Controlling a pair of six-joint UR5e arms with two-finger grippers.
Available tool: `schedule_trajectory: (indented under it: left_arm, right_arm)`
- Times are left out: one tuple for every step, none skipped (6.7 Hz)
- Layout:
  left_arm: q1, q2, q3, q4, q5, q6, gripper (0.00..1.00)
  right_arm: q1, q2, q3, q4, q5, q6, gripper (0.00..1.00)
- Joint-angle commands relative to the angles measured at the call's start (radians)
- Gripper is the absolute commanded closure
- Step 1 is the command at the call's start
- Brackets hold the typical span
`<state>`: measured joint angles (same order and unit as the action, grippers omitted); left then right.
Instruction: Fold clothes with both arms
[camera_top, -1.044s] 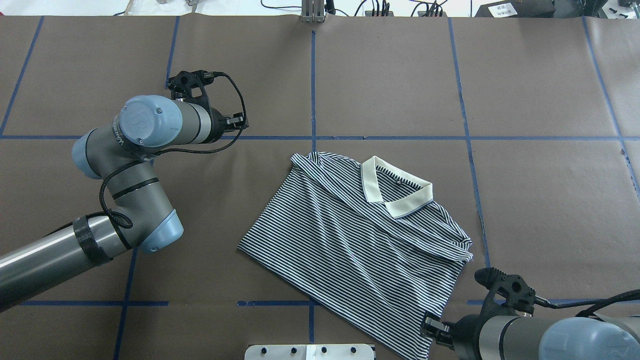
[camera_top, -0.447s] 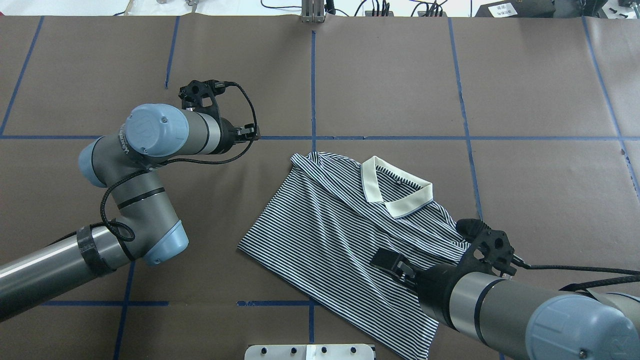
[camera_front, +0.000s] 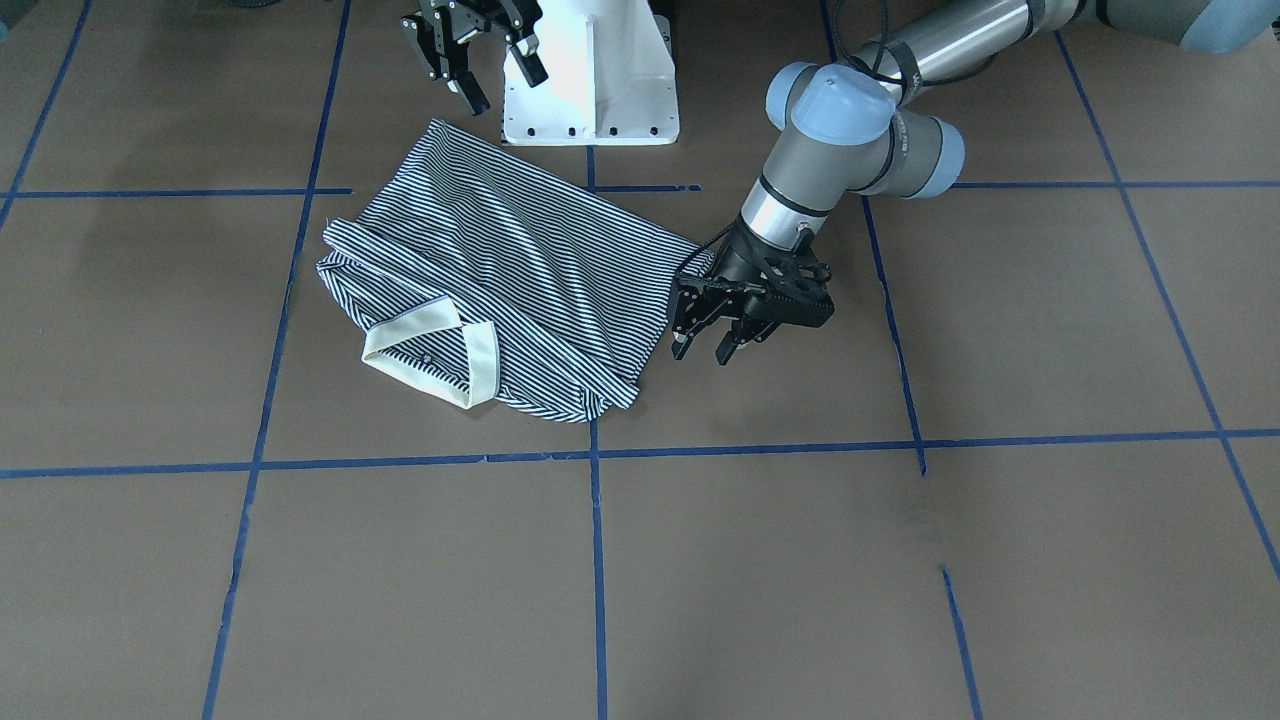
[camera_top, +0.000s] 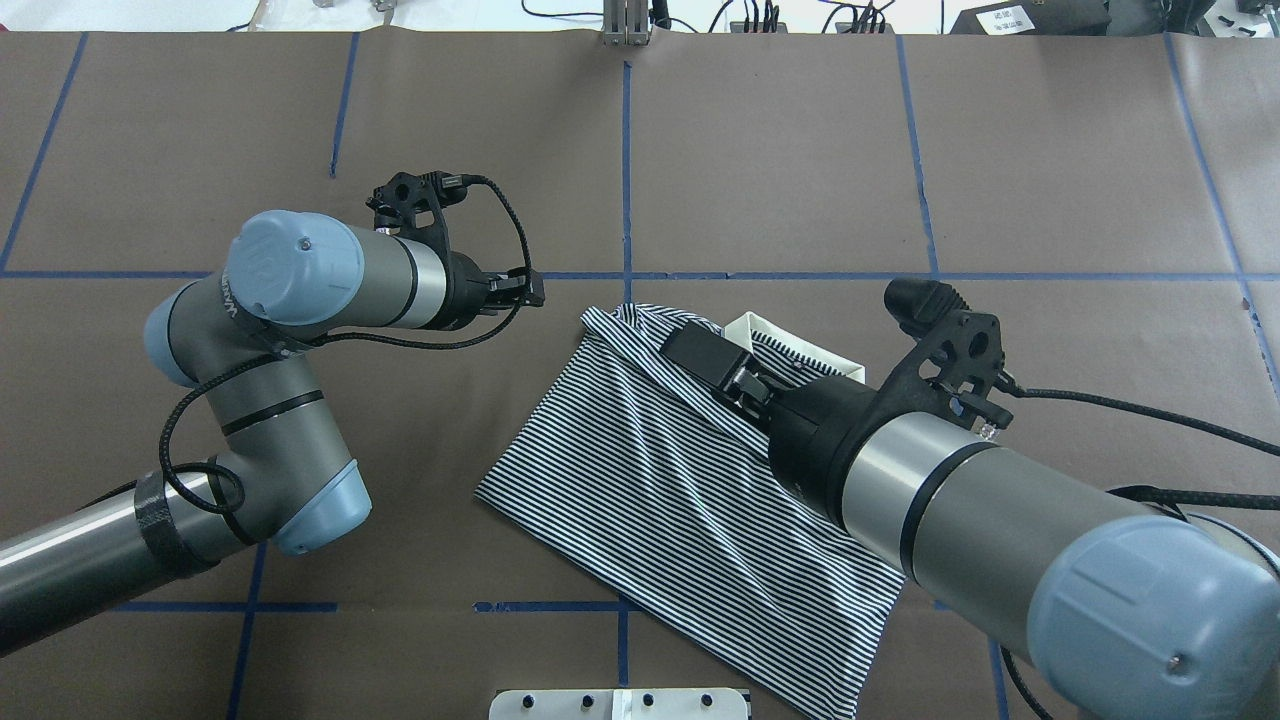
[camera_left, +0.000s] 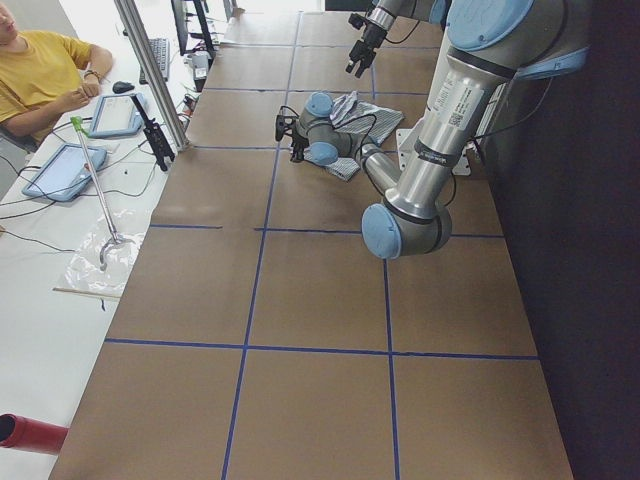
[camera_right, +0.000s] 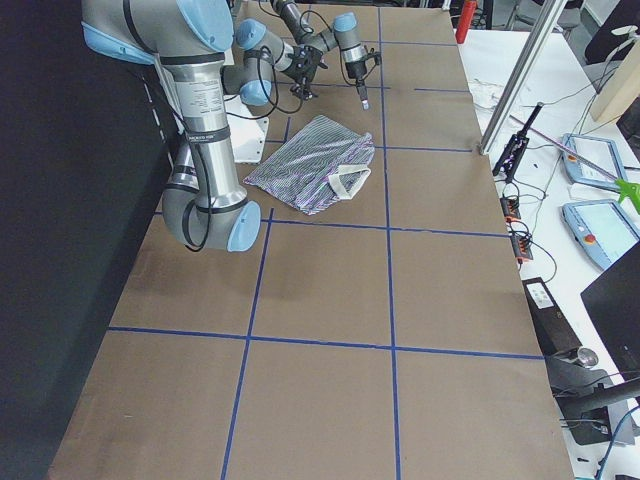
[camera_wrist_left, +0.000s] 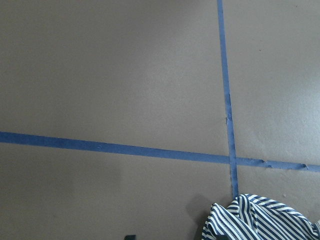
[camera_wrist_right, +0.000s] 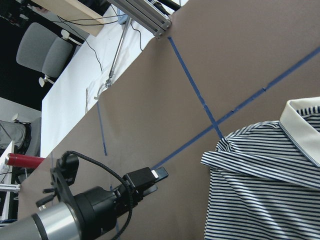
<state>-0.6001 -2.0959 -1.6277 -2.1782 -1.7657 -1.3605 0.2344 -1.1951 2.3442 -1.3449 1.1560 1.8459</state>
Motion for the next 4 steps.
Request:
schedule_trajectory:
  left_arm:
    - [0.000,-0.001,-0.007,0.000,0.003,0.000,0.38]
    - [0.000,-0.001,-0.012,0.000,0.003,0.000,0.38]
    - [0.000,-0.001,-0.012,0.000,0.002,0.000,0.38]
    - [0.000,-0.001,-0.012,0.000,0.000,0.003,0.38]
  right_arm:
    - [0.014,-0.001,-0.002,0.004,-0.022,-0.033,0.00]
    - [0.016,0.000,0.013,0.006,-0.021,-0.031,0.00]
    - [0.013,0.011,0.011,0.003,-0.016,-0.033,0.00]
    - [0.008,0.009,-0.005,-0.011,-0.007,-0.037,0.00]
